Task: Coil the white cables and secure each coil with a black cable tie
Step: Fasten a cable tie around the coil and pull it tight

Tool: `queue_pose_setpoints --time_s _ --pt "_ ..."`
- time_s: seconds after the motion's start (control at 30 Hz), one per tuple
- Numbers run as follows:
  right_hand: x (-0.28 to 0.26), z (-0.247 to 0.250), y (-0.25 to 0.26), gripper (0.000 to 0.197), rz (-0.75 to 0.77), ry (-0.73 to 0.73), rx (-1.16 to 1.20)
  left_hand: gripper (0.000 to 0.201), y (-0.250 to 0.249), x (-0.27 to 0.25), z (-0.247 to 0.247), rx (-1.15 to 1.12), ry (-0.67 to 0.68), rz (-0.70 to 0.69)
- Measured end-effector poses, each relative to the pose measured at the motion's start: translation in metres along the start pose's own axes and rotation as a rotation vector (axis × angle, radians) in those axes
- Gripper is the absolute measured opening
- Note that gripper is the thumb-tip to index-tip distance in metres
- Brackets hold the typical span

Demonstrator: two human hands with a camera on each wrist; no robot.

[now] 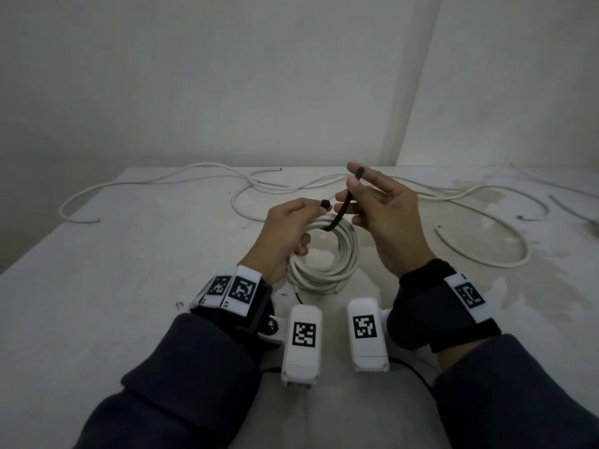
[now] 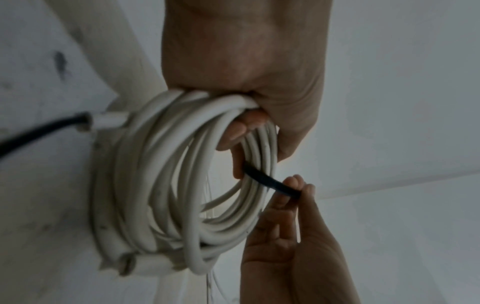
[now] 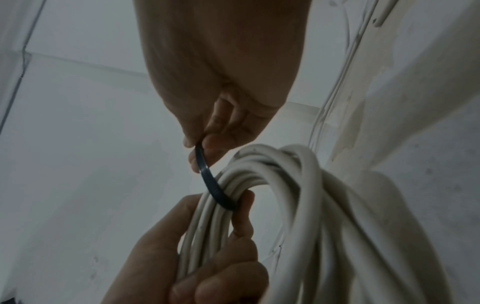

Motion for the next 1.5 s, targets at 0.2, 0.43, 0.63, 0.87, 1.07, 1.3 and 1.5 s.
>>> queue_pose_setpoints --time_s 0.2,0.43,0.63,0.87,1.07,1.3,1.5 --pt "0.0019 -0.0024 -0.0033 0.02 -0.132 0.091 0.0 0.015 0.0001 -0.0015 -0.0008 -0.005 -0.005 -0.042" --pt "0.0003 0.0017 -0.0012 0.018 -0.143 0.201 -0.159 0.014 0.002 0.0015 0.0028 -0.036 -0.025 -0.05" --pt "-0.0008 0.0004 0.0007 0.016 -0.094 0.162 -0.135 0.019 0.0005 0.0 -0.0022 0.028 -0.016 -0.111" --pt "-0.0008 0.0011 0.0011 0.018 -0.083 0.148 -0.153 0.015 0.0001 -0.0012 -0.0032 0.031 -0.025 -0.162" --pt "-0.0023 0.0005 0.0026 0.015 -0.068 0.117 -0.143 0.016 -0.0013 -0.0022 -0.0032 0.063 -0.008 -0.203" --pt "-0.0018 0.0007 -0.0007 0.007 -0.098 0.067 -0.079 0.018 -0.0035 -0.005 -0.0055 0.135 0.007 -0.246" --pt "-0.0005 0.0051 -0.0031 0.012 -0.114 0.179 -0.102 0.016 -0.002 -0.0026 -0.0037 0.126 -0.031 -0.209"
Point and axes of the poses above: each hand's wrist, its own x-axis towards the middle knuckle, its own z-axis out of the back of the hand, y = z × x, the point moved 3 cm from there along x, towards the middle knuckle, and after that the axes turned 8 degrees about z, right-handed, at the moved point
